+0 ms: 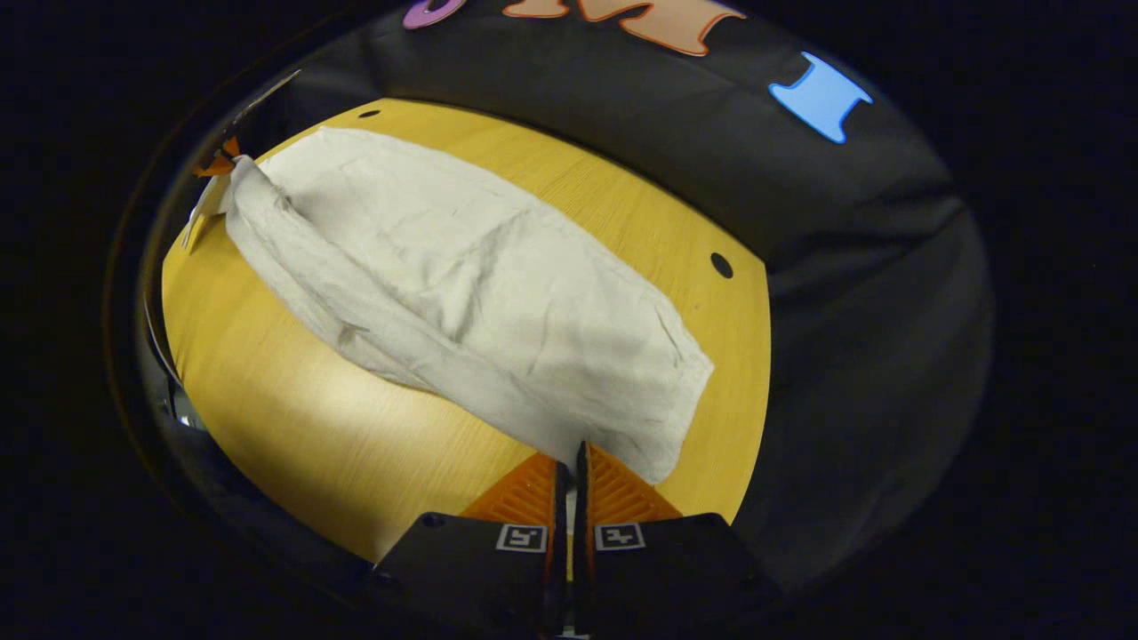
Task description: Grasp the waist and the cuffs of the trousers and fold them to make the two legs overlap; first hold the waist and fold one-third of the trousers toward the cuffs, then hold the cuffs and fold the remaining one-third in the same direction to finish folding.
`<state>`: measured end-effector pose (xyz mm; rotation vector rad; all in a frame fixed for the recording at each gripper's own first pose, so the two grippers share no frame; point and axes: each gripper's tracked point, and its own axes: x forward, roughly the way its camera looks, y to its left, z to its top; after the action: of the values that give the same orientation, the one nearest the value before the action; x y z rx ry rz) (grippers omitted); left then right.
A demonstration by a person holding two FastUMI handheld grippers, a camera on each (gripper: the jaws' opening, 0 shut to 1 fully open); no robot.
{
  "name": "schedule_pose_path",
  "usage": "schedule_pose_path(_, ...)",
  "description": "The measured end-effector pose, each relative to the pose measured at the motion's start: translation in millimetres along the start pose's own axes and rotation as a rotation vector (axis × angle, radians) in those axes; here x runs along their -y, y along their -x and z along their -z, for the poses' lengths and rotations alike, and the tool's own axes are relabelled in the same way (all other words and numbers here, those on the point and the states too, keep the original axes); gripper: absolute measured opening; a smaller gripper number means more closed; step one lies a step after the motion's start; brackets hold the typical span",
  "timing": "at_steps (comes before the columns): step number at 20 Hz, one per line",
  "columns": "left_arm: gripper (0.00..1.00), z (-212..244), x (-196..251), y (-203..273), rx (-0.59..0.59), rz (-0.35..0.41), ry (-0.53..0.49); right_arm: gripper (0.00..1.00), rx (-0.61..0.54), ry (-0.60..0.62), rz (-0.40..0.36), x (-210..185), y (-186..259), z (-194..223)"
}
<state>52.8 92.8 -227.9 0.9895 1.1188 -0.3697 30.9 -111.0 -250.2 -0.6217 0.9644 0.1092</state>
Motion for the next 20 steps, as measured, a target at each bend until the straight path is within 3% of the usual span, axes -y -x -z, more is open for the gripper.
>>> schedule_pose_path(8, 0.0, -131, -70, -64, 0.061, -0.227, 0.075, 0.05, 0.211, -0.263, 0.105, 45, -38, -125)
schedule_pose_path(11, 0.0, -176, -73, -117, 0.075, -0.242, 0.139, 0.05, 0.22, -0.305, 0.082, 39, -79, -142)
schedule_pose_path(12, 0.0, -170, -69, -104, 0.077, -0.245, 0.151, 0.05, 0.22, -0.302, 0.07, 37, -95, -141)
schedule_pose_path(13, 0.0, -146, -92, -153, 0.081, -0.245, 0.162, 0.05, 0.216, -0.295, 0.06, 35, -110, -142)
schedule_pose_path(16, 0.0, -181, -73, -175, 0.108, -0.263, 0.217, 0.05, 0.213, -0.288, 0.04, 28, -145, -143)
schedule_pose_path(17, 0.06, -182, -74, -183, 0.127, -0.28, 0.25, 0.05, 0.203, -0.305, 0.018, 24, -152, -142)
schedule_pose_path(20, 0.88, -196, -76, -183, 0.236, -0.357, 0.421, 0.1, 0.227, -0.381, -0.042, 17, -157, -147)
